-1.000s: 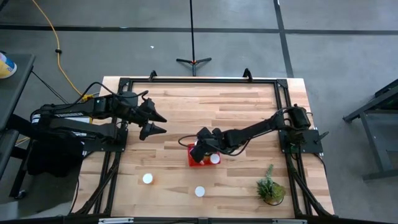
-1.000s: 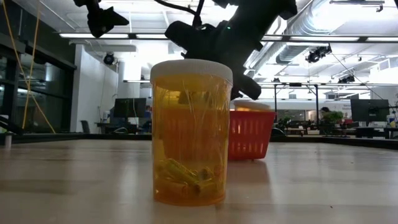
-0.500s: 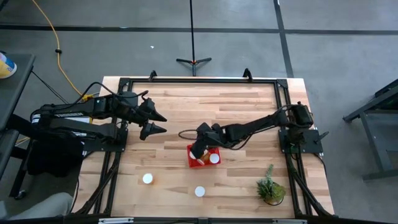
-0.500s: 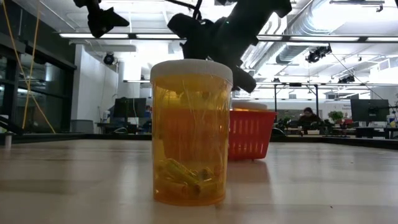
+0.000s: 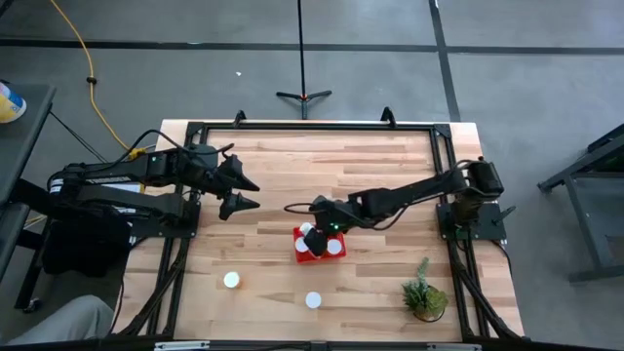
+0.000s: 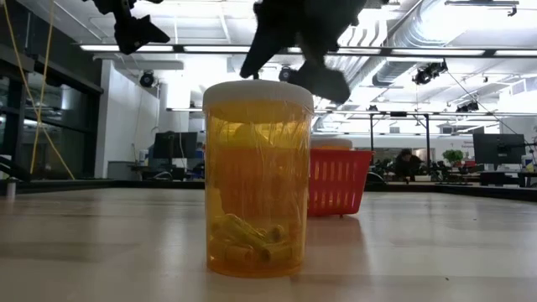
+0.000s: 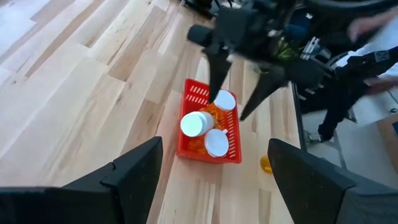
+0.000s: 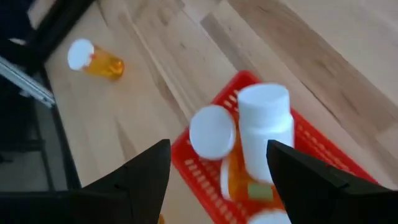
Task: Pick and place pill bottles into a basket
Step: Put the orange pill bottle into the red basket
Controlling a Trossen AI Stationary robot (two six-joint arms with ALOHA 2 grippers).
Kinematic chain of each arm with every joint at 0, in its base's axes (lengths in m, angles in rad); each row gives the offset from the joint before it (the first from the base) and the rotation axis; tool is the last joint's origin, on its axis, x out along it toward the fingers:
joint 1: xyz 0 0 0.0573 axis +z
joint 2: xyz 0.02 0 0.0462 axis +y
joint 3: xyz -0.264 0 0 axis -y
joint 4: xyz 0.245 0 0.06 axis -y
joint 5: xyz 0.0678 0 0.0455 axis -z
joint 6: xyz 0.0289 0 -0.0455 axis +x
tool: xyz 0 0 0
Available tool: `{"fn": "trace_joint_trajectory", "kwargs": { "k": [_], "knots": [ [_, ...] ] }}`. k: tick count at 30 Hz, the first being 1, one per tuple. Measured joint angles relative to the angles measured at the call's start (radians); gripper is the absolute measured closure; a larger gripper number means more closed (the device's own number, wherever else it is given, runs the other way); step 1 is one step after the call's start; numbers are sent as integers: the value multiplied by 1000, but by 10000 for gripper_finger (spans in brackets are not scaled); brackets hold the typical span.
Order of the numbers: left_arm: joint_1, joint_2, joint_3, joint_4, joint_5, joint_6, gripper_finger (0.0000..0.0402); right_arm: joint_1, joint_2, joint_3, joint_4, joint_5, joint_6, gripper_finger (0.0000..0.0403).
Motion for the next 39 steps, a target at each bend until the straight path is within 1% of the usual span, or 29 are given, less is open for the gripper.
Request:
{"fn": "trace_joint_trajectory", "kwargs": {
  "k": [4, 6, 9, 12, 18, 22, 27, 32, 39],
  "knots": [
    [0, 0, 0, 0, -11, 13, 76, 16, -15, 80, -186, 66, -21, 147],
    [0, 0, 0, 1, -11, 13, 76, 14, -15, 126, -270, 76, -27, 147],
    [0, 0, 0, -1, -10, 17, 76, 17, -15, 177, -312, 34, -16, 147],
    [0, 0, 0, -13, -9, 23, 76, 44, -15, 210, -351, -15, 3, 147],
    [0, 0, 0, -51, -15, 49, 76, 100, -15, 217, -434, -83, 86, 147],
    [0, 0, 0, -75, -15, 72, 76, 141, -13, 217, -424, -132, 147, 147],
    [0, 0, 0, -77, -13, 91, 76, 202, -1, 217, -350, -142, 200, 147],
    [0, 0, 0, -76, -10, 102, 76, 233, 58, 217, -271, -217, 243, 147],
    [0, 0, 0, -86, 17, 110, 76, 241, 149, 216, -160, -318, 292, 147]
  ]
}}
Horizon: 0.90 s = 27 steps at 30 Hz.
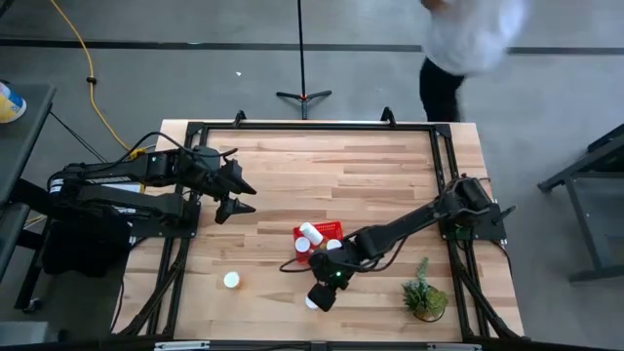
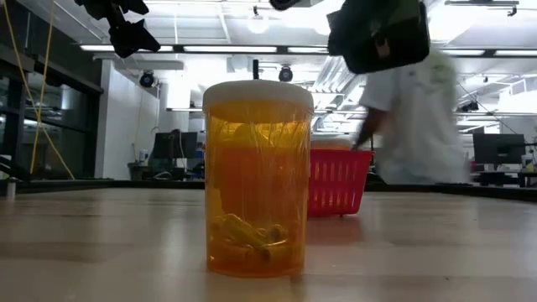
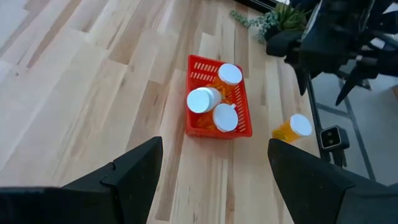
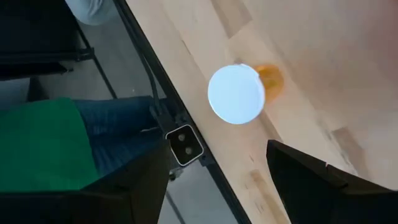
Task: Pick and place pill bottles into a basket
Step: Put the orange pill bottle into the red basket
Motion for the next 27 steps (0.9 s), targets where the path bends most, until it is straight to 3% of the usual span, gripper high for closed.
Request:
{"fn": "trace_joint_trajectory", "kwargs": {
  "k": [16, 27],
  "knots": [
    [0, 0, 0, -20, 67, 10, 76, -20, 68, 0, 92, -73, -5, 147],
    [0, 0, 0, -18, 108, -20, 76, 2, 57, 0, 168, -49, -205, 147]
  ]
}}
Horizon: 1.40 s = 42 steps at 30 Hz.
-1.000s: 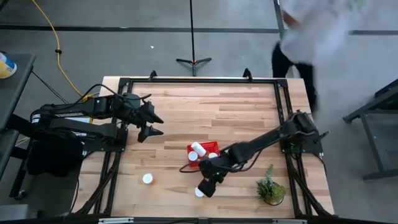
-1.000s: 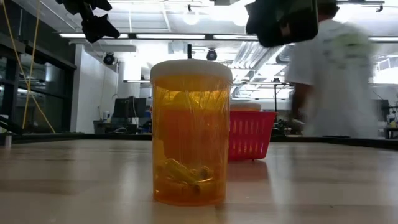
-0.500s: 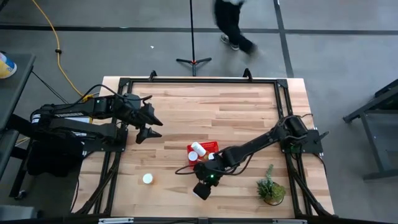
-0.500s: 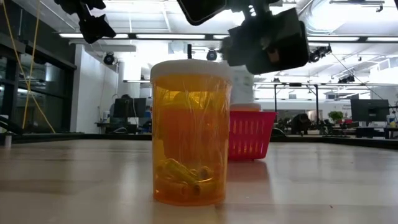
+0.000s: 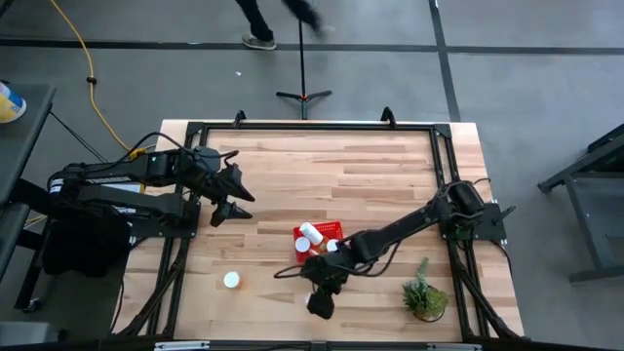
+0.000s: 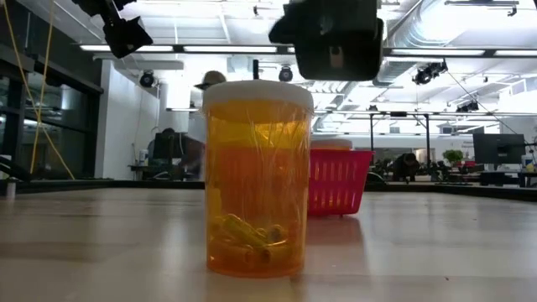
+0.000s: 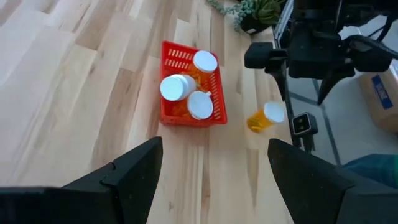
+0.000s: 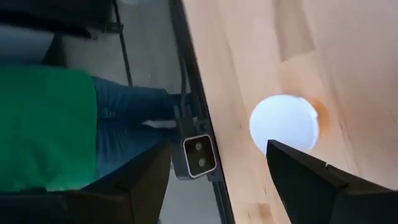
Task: Pick and place pill bottles into a basket
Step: Put the orange pill bottle into the red basket
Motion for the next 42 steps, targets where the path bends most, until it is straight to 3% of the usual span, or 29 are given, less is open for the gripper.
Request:
{"fn": "trace_joint_trajectory", "kwargs": {
  "k": [9, 19, 34, 42],
  "knots": [
    [0, 0, 0, 28, 24, -60, 76, -1, -1, 0, -86, -114, -294, 147],
    [0, 0, 0, 59, 15, -105, 76, -66, -1, 0, -227, -133, -517, 147],
    [0, 0, 0, 57, 11, -124, 76, -115, 3, 0, -187, -181, -645, 144],
    [0, 14, 0, 49, 9, -135, 76, -133, 21, 0, -144, -172, -652, 91]
  ]
}}
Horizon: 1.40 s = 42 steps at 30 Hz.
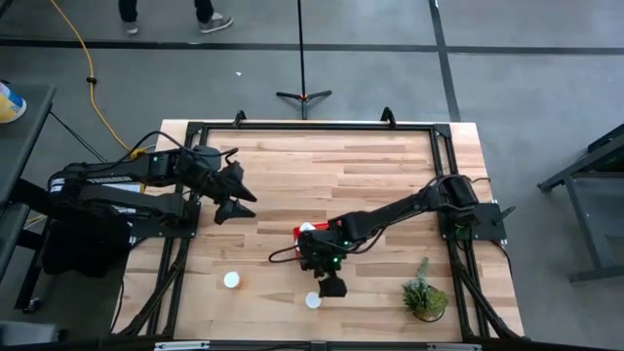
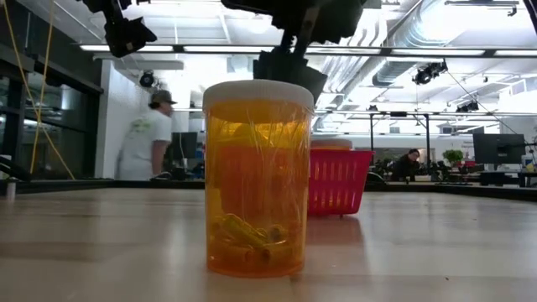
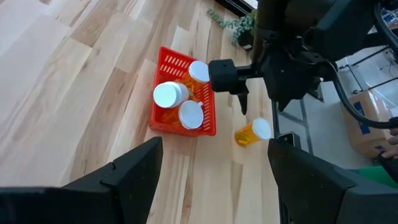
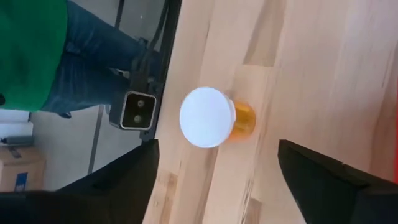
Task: Pick and place pill bottles into a basket
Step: Put the orange pill bottle into the red basket
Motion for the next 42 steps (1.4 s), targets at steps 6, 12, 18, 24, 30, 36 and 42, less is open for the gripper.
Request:
{"fn": "trace_joint_trajectory", "kwargs": {
  "k": [6, 12, 18, 24, 30, 36, 42],
  "knots": [
    [0, 29, 0, 1, 0, -2, 76, 5, 11, 0, -5, -11, 1, 53],
    [0, 48, 0, 3, 0, -2, 76, 21, 11, 0, -2, -18, -17, 47],
    [0, 50, 0, 11, 1, -2, 76, 39, 11, 0, 0, -7, -18, 47],
    [0, 51, 0, 11, -11, 0, 76, 38, 12, 0, 26, 23, -21, 47],
    [0, 51, 0, 11, -14, 4, 76, 44, 58, 111, -26, 73, -66, 47],
    [0, 51, 0, 11, -14, -3, 76, 49, 196, 355, -426, 137, -188, 47],
    [0, 51, 0, 10, -13, -3, 76, 47, 333, 615, -681, 200, -274, 47]
  ]
}}
